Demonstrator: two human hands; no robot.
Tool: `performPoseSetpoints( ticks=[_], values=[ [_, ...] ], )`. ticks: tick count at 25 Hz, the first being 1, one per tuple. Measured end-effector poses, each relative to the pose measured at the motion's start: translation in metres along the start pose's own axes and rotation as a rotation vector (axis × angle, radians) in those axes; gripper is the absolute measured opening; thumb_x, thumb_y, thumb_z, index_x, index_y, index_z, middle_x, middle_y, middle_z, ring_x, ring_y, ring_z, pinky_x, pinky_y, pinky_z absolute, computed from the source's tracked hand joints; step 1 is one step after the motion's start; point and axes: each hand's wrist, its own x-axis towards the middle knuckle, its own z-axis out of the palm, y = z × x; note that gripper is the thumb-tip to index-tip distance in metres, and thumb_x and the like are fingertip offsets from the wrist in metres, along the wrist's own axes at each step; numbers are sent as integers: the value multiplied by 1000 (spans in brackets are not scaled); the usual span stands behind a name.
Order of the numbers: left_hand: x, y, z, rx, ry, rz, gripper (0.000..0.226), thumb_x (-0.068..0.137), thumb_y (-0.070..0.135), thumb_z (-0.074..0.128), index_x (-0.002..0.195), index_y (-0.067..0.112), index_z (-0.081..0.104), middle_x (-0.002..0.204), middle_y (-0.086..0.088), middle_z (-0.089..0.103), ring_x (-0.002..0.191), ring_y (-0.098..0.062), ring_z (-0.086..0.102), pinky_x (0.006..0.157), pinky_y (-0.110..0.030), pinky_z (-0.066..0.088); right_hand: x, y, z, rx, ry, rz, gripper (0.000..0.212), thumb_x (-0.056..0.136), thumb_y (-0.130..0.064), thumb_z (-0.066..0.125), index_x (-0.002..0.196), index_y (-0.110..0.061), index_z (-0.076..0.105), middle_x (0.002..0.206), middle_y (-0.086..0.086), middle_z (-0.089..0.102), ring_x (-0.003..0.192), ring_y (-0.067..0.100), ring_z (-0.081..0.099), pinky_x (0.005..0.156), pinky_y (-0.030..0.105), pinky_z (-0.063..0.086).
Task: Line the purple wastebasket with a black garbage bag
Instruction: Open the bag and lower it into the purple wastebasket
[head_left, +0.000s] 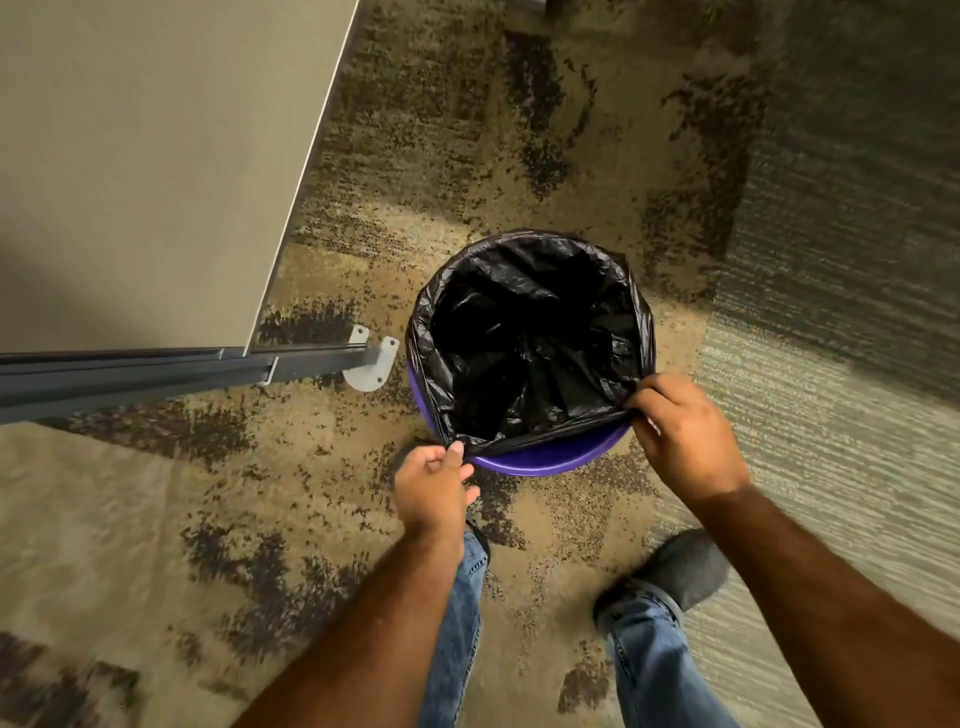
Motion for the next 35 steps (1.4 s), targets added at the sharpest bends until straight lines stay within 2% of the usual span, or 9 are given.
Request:
performPoseSetpoints(
  ticks=[6, 9, 12, 14, 18, 23, 29, 31, 35],
  values=[
    [1, -11, 12, -146, -28, -22, 17, 100, 1, 64, 109, -13, 63, 90, -8, 70, 83, -21, 72, 66, -26, 63, -38, -11, 15, 282, 143, 465, 14, 89, -6, 82, 103, -4, 83, 111, 9, 76, 102, 24, 72, 102, 31, 55],
    [0, -16, 12, -188, -33, -18, 18, 98, 0, 66, 110, -13, 63, 89, -8, 72, 86, -23, 74, 70, -27, 64, -36, -29, 24, 704, 175, 882, 20, 92, -33, 83, 88, -14, 81, 91, 6, 79, 85, 26, 76, 88, 46, 66],
    [-8, -21, 15, -204, -46, -22, 11, 99, 2, 66, 106, -6, 65, 90, -5, 73, 90, -23, 76, 73, -32, 65, -10, -48, 24, 973, 308, 1122, 34, 89, -42, 85, 86, -15, 65, 83, 6, 70, 70, 23, 68, 72, 41, 67],
    [-16, -26, 18, -220, -57, -40, 9, 100, 0, 64, 106, -6, 64, 95, -8, 74, 91, -25, 77, 73, -33, 66, 10, -50, 24, 904, 378, 1155, 35, 84, -38, 89, 84, -20, 59, 78, 4, 66, 67, 23, 68, 68, 41, 67],
    [-28, -37, 23, -261, -81, -73, 15, 98, -2, 66, 110, -10, 64, 103, -20, 74, 94, -29, 78, 75, -34, 67, 24, -35, 21, 586, 267, 1120, 23, 86, -15, 84, 78, -23, 64, 73, -2, 72, 66, 21, 72, 74, 46, 68],
    [-37, -48, 27, -227, -103, -81, 12, 98, 0, 66, 107, -8, 63, 101, -21, 76, 87, -28, 80, 70, -31, 66, 4, -20, 14, 929, 297, 1147, 18, 96, -5, 76, 85, -16, 69, 80, 3, 70, 74, 16, 69, 70, 30, 63],
    [-20, -47, 19, -213, -29, -139, 9, 96, -1, 68, 101, 1, 62, 100, -21, 73, 90, -30, 77, 71, -37, 66, -4, -11, 23, 1061, 92, 1196, 22, 96, 15, 64, 93, -7, 61, 83, 8, 63, 70, 18, 66, 63, 24, 63],
    [-13, -39, 13, -30, 29, 34, 24, 88, -1, 74, 95, 16, 58, 94, -9, 68, 84, -25, 71, 64, -33, 62, -1, -12, 24, 1035, 87, 1158, 28, 96, 18, 61, 90, -10, 57, 82, 6, 62, 70, 16, 66, 68, 26, 64],
    [-15, -2, 19, 450, 73, 781, 34, 82, 8, 77, 106, 26, 60, 108, 6, 60, 86, -13, 64, 68, -26, 58, -1, -15, 24, 1051, 133, 1099, 31, 97, 19, 58, 89, -11, 62, 88, 7, 64, 77, 16, 65, 69, 23, 61]
  ],
)
